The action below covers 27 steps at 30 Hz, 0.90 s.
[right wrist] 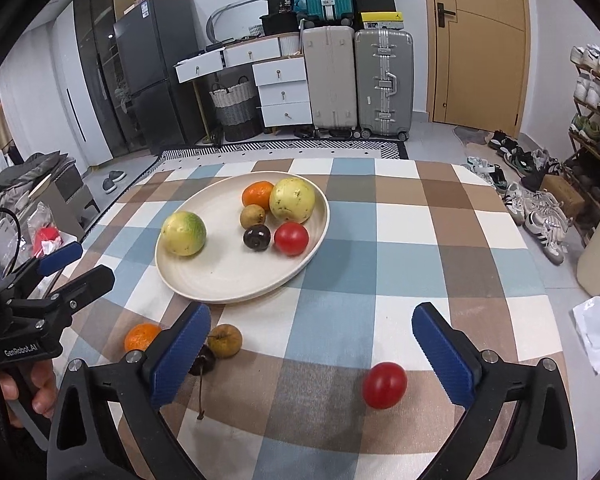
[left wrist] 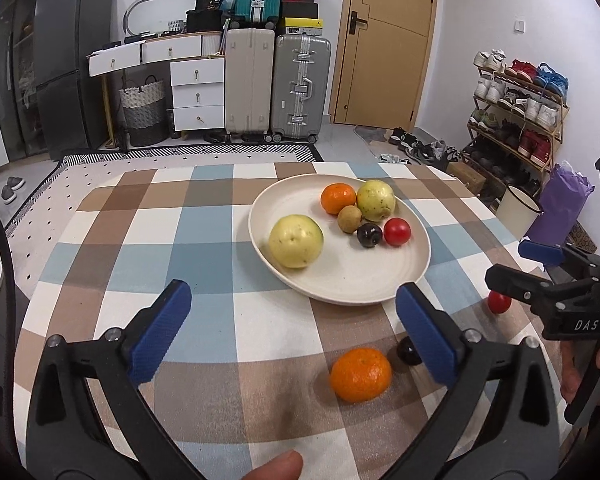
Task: Organize fruits
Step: 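Move the right gripper to the red tomato while the left moves to a mandarin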
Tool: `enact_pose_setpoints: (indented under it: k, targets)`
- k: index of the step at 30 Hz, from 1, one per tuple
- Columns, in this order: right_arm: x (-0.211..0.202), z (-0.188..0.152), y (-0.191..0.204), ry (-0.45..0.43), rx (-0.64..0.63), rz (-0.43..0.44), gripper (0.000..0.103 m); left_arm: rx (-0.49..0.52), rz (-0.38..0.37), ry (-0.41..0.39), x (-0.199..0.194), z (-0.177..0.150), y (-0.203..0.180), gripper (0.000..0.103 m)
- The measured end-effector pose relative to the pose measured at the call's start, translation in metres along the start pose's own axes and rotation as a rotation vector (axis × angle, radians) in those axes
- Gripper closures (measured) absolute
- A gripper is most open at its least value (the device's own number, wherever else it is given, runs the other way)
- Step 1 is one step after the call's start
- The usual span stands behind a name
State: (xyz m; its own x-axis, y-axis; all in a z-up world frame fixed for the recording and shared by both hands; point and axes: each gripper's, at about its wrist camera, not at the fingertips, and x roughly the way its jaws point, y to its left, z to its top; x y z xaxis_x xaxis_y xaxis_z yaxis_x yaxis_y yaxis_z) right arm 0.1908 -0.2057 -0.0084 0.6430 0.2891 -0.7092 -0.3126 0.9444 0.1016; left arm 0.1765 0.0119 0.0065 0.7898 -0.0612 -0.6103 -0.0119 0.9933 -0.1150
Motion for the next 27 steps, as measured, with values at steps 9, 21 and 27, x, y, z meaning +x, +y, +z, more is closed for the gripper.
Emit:
enact_pose_setpoints:
  k: [9,21,27]
  targets:
    - [-0.006,-0.012,-0.004,0.033,0.002,-0.047,0.001,0.031,0.012,0.004,-0.006,-0.010,-0.009,0.001]
    - [-0.016,-0.022,-0.006,0.065,-0.040,-0.086,0.001,0.043,0.004,0.007,-0.005,-0.021,-0.014,0.001]
    - [-0.009,-0.030,-0.015,0.086,-0.023,-0.107,0.001,0.049,0.004,0.014,-0.004,-0.026,-0.016,0.001]
